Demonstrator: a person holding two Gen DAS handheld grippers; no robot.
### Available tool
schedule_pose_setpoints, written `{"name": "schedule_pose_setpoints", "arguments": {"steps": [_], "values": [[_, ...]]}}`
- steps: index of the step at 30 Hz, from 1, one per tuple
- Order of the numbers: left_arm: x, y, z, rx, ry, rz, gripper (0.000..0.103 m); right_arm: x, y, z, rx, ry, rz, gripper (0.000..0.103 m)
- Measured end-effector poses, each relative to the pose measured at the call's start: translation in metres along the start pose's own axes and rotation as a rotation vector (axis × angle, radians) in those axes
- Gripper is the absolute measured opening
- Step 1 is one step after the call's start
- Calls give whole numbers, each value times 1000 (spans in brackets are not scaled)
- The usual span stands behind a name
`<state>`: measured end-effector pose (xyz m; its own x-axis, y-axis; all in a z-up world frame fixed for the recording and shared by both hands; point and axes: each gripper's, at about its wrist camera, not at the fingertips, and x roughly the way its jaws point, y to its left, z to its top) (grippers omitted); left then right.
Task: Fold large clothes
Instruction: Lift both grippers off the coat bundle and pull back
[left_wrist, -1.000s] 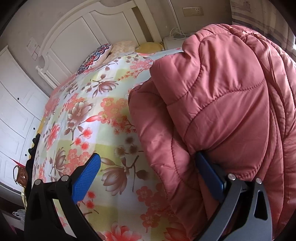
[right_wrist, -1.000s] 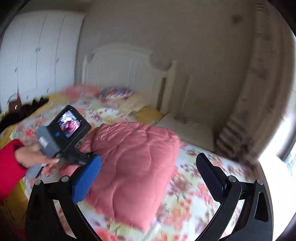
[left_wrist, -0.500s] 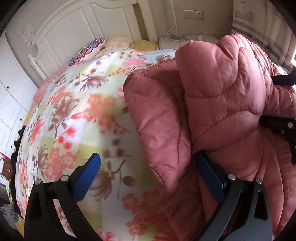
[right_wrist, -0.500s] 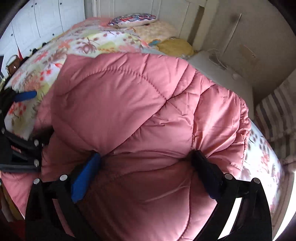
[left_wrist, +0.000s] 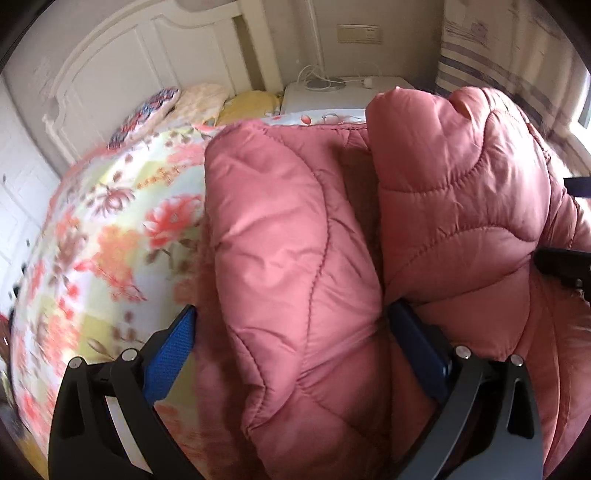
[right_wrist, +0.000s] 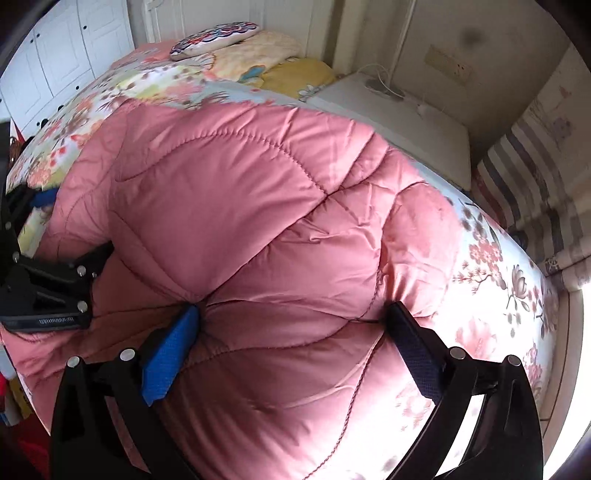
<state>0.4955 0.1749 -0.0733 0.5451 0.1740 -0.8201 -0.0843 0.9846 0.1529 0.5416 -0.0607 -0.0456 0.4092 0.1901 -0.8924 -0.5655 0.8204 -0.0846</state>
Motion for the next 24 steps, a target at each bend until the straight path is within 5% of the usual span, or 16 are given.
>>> {"name": "schedule_pose_setpoints", "arguments": {"steps": [5,10,14,16,17,19,24], "values": [[-1,14,-2,-12,-3,-30,101,2,2,7,4,-43,-15,99],[-6,44,-15,-38,2,-87,101,-23,50,4,-58,-138,-114,99],[-10,55,-27,-65,-6,-139,101,-65,91,-5,-96,-224,-82,99],[-12,63,-32,-85,-17,-164,101,-54,122,-16,-178,-164,-102,99],[-15,67,-35,-85,-20,-156,101,-38,134,-21,-204,-115,-109,99],[-25,78,-39,-103,-40,-117,101,-20,148,-29,-197,-151,-148,99],[-59,111,-41,-156,-122,-29,101,-40,159,-19,-231,-150,-178,98]]}}
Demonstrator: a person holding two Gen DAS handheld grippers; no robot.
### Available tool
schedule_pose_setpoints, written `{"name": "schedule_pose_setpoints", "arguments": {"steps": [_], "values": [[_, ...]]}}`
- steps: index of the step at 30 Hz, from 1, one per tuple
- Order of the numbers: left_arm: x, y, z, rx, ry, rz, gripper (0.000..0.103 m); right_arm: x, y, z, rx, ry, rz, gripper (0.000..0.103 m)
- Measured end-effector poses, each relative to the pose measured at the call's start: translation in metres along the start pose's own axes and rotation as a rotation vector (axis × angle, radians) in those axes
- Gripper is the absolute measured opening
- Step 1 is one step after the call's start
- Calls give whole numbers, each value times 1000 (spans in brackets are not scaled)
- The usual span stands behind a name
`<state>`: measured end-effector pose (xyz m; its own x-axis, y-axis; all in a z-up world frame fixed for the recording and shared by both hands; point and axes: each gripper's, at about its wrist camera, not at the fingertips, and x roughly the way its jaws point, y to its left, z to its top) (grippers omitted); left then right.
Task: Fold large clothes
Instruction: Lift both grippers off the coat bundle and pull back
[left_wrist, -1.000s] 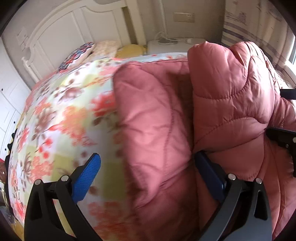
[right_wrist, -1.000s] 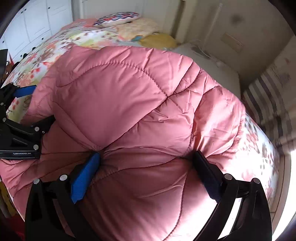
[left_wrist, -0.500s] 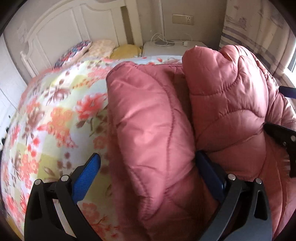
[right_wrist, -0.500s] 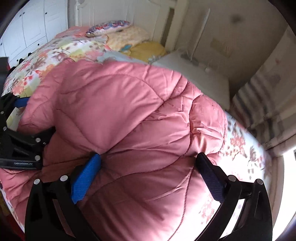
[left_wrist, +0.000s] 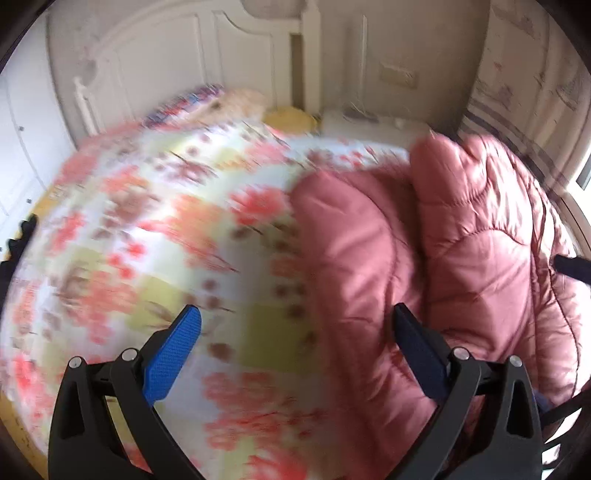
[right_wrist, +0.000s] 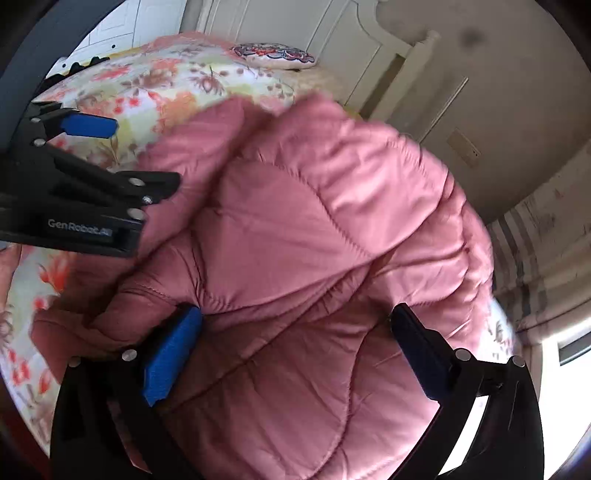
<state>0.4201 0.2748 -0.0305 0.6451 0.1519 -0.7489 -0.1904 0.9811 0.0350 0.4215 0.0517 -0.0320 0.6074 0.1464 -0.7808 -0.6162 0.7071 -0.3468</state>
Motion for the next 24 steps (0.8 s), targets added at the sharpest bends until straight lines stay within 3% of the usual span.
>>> {"name": "schedule_pose_setpoints", "arguments": {"steps": [2,3,6,14,20,24], "values": [[-12,9,6,-27,-35,55,101,-5,0,5,3,-13,-4,98],[-15,11,9,-34,-44,67,101,9,6,4,-3,26,9,99],[-23,14,13,-45,-53,70,101,20,11,-2,28,18,22,98],[-61,6,4,-80,-98,73,101,-51,-6,-11,72,-147,-78,98],[-119,-3,-13,-114,-179,16,101,-114,-12,-34,169,-265,-172,98],[-144,-17,-33,-108,-176,-31,101,-150,-19,-60,281,-297,-260,99]]}}
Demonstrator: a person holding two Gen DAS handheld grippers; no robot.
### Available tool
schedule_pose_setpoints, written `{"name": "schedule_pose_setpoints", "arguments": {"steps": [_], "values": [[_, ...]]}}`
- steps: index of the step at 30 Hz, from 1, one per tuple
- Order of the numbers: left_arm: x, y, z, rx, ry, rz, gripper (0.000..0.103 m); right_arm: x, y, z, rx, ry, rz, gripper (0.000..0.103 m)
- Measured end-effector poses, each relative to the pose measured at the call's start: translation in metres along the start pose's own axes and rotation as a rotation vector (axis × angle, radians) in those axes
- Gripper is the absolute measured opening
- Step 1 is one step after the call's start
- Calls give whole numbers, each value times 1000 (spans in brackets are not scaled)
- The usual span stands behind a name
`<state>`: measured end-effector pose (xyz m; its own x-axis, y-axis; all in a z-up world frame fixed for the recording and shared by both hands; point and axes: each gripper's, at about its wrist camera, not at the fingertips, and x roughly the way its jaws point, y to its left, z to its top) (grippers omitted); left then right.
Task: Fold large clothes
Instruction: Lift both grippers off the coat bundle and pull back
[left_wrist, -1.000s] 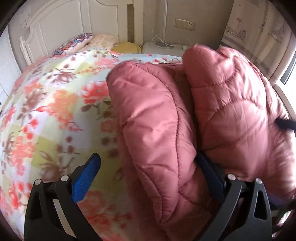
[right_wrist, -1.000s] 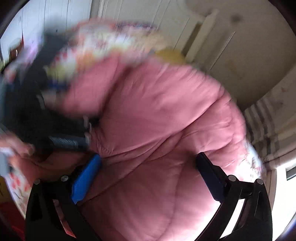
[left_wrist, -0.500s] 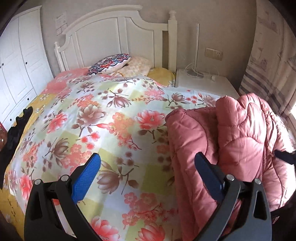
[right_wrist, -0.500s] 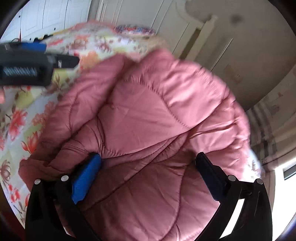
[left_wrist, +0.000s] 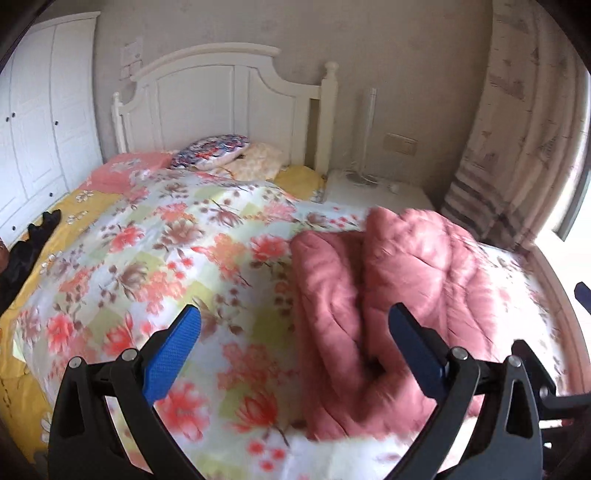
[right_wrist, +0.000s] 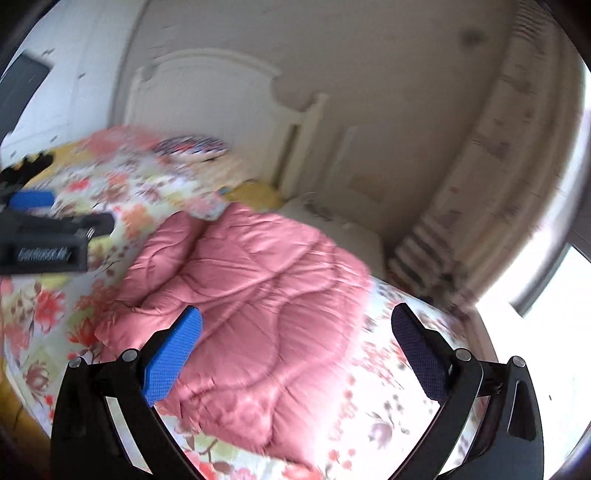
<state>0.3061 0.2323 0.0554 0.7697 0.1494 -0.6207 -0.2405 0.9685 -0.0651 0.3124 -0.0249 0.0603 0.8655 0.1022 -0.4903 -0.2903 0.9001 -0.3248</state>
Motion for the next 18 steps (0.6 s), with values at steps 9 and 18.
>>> {"name": "schedule_pose_setpoints", "arguments": {"steps": [9,18], "values": [[-50,-33,-57,60,13,-69,101,-58,-19,-51,197,-14,22,98],[-62,-35,-96,69,22,-21,101,-69,-16,-78,243,39,42,98]]}}
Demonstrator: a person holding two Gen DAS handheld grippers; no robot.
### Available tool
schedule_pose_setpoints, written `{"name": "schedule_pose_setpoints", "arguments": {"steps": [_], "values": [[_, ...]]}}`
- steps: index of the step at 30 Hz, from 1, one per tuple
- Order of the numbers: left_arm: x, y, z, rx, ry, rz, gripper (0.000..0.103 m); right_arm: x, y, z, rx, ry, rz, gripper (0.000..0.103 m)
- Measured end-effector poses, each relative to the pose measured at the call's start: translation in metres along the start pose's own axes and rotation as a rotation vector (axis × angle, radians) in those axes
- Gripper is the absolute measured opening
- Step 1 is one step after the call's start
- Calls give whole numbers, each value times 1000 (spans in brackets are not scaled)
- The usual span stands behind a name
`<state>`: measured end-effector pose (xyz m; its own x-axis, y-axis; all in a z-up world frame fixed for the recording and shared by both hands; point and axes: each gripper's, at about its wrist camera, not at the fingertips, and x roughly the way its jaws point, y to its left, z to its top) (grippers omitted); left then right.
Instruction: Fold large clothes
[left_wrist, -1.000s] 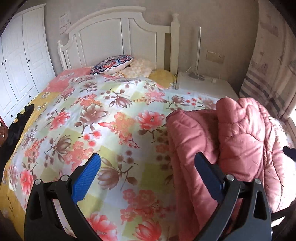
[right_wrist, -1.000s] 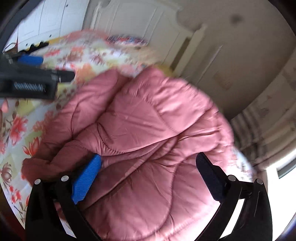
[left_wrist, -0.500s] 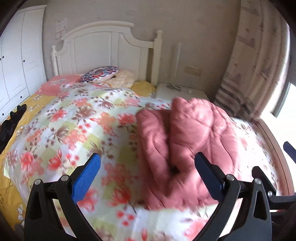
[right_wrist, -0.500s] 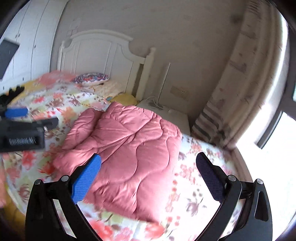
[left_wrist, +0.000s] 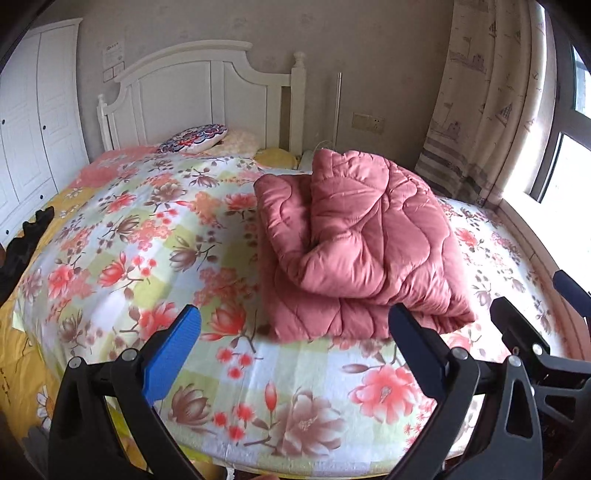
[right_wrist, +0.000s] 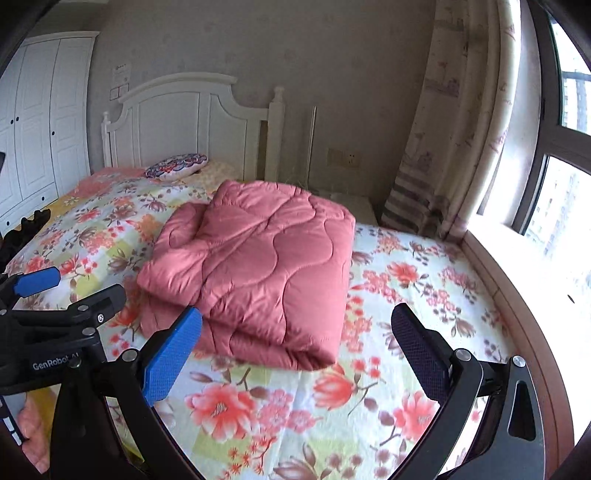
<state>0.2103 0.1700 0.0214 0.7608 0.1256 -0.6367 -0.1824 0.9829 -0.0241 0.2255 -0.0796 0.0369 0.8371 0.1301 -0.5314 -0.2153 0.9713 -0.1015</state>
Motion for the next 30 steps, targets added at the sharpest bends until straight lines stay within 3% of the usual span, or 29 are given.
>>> {"name": "schedule_pose_setpoints", "arguments": {"steps": [8,24,27,30], "values": [[5,1,-16,19,22,34,101,5,8,-16,-23,44,-10,98],[6,3,-21,32,24,57,101,7,11,-20,-53,51,-12,98],[13,10,-17,32,39,73,101,13,5,-3,-70,24,-11,98],[20,19,-3,19,45,78,101,34,-5,40,-115,-4,-1,98]]}}
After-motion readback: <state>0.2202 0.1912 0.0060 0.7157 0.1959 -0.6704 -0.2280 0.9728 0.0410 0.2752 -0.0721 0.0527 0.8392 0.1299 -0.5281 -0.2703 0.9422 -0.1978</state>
